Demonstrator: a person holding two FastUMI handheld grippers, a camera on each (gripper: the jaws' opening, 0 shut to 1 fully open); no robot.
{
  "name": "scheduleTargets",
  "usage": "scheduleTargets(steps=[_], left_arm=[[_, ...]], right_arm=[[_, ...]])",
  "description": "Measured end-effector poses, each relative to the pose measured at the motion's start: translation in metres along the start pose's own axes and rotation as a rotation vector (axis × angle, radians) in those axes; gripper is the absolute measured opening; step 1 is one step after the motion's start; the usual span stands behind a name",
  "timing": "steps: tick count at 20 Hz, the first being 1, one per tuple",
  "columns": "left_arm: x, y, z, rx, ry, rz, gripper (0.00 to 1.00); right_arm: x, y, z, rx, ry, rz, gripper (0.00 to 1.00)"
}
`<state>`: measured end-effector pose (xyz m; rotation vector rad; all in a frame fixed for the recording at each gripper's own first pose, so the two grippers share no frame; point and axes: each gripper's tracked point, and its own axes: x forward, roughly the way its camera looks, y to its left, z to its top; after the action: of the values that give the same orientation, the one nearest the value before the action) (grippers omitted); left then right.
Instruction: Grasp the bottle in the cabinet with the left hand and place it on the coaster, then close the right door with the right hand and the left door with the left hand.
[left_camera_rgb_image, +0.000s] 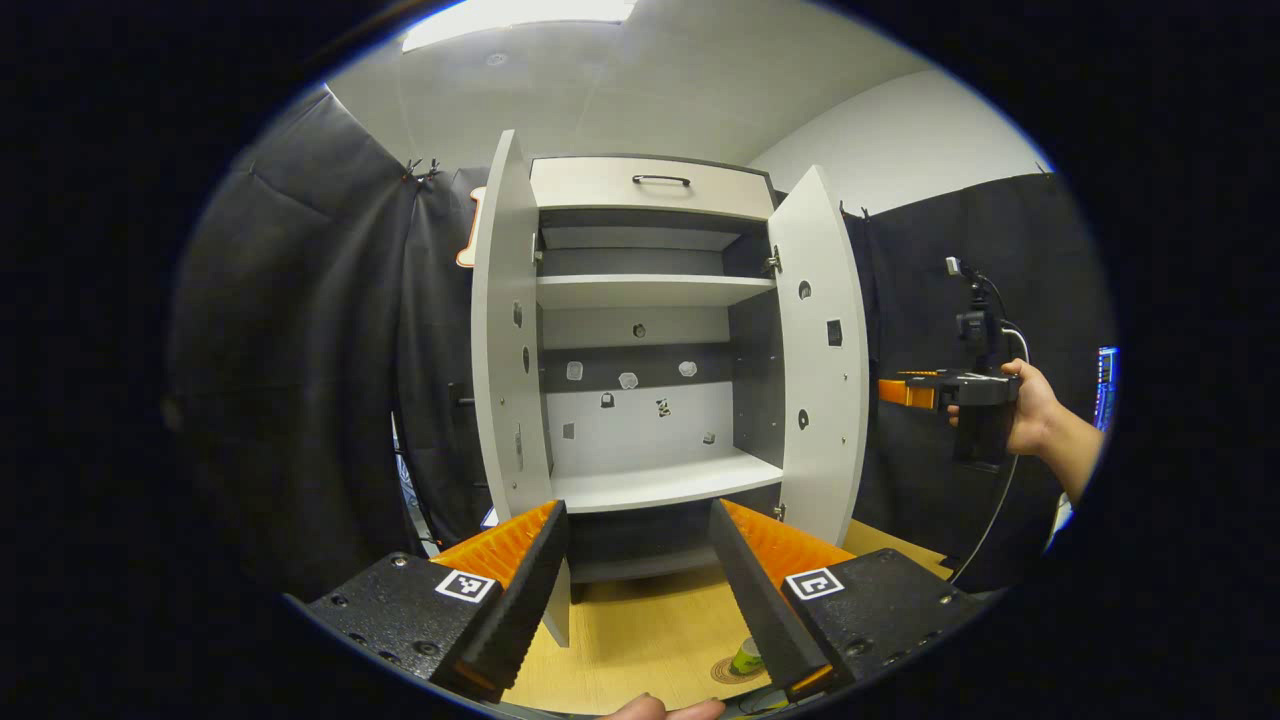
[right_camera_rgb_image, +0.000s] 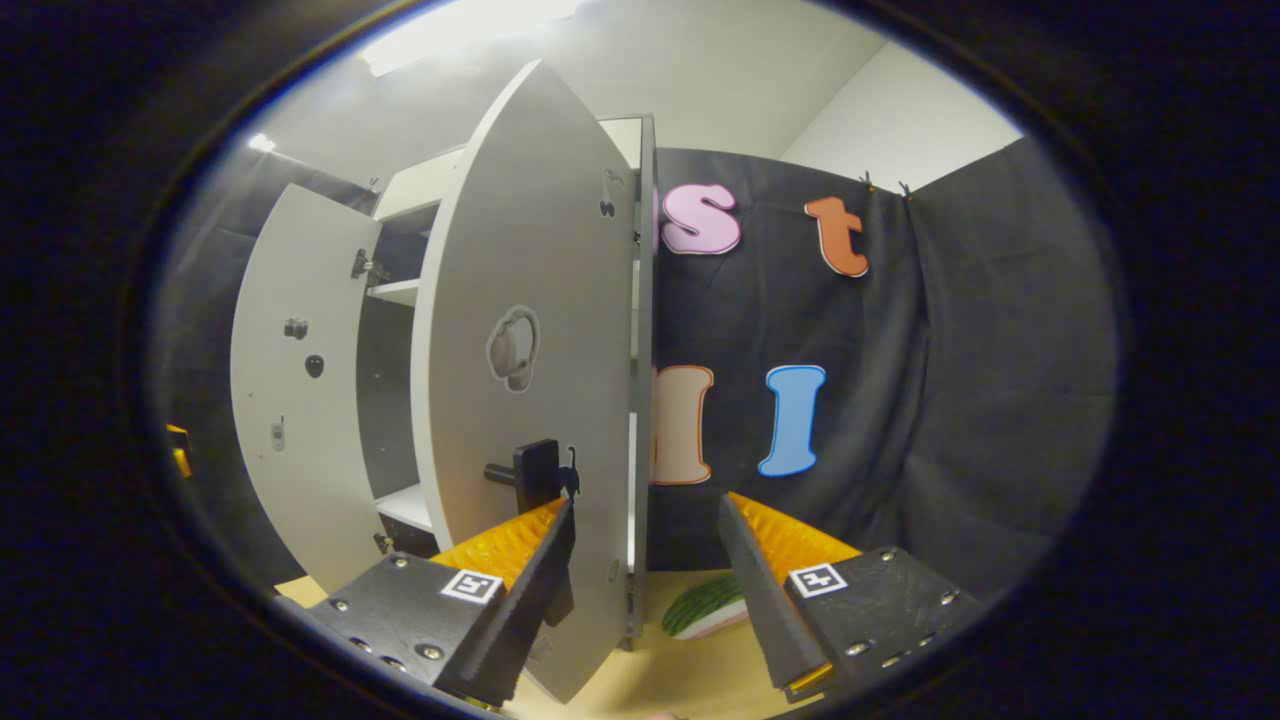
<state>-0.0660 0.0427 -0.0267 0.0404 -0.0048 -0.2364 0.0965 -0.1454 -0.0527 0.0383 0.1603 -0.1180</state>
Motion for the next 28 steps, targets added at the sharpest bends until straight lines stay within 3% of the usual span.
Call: scheduleTargets(steps=[4, 7, 10, 12, 14, 16, 17, 23, 24, 27, 28], left_arm=[[-0.001, 0.013, -0.001, 0.040, -0.009, 0.020, 0.90], [-0.001, 0.025, -0.005, 0.034, -0.012, 0.038, 0.90], [-0.002, 0.039, -0.008, 0.021, -0.012, 0.065, 0.89], [-0.003, 0.047, -0.009, 0.014, -0.014, 0.076, 0.90], [-0.003, 0.059, -0.014, 0.016, -0.006, 0.098, 0.90], [-0.004, 0.069, -0.018, 0.009, 0.002, 0.117, 0.90], [-0.003, 0.071, -0.019, 0.002, 0.004, 0.120, 0.90], [0.001, 0.098, -0.029, -0.025, 0.021, 0.162, 0.90], [0.001, 0.103, -0.030, -0.036, 0.023, 0.165, 0.90], [0.005, 0.126, -0.035, -0.056, 0.026, 0.190, 0.90], [0.006, 0.135, -0.037, -0.064, 0.029, 0.204, 0.90]], right_arm=[[0.005, 0.026, -0.002, 0.007, -0.002, 0.009, 0.89], [0.012, 0.050, -0.004, 0.016, -0.001, 0.036, 0.86], [0.020, 0.073, -0.013, 0.034, 0.027, 0.056, 0.89], [0.024, 0.094, -0.015, 0.048, 0.033, 0.105, 0.89], [0.026, 0.114, -0.016, 0.055, 0.031, 0.158, 0.97], [0.031, 0.116, -0.017, 0.039, 0.030, 0.145, 0.91], [0.032, 0.118, -0.020, 0.032, 0.036, 0.135, 0.99], [0.025, 0.128, -0.025, 0.023, 0.036, 0.140, 0.91], [0.023, 0.130, -0.027, 0.017, 0.035, 0.144, 0.95], [0.014, 0.132, -0.034, 0.006, 0.048, 0.140, 0.91], [0.010, 0.134, -0.036, 0.025, 0.061, 0.134, 0.95]])
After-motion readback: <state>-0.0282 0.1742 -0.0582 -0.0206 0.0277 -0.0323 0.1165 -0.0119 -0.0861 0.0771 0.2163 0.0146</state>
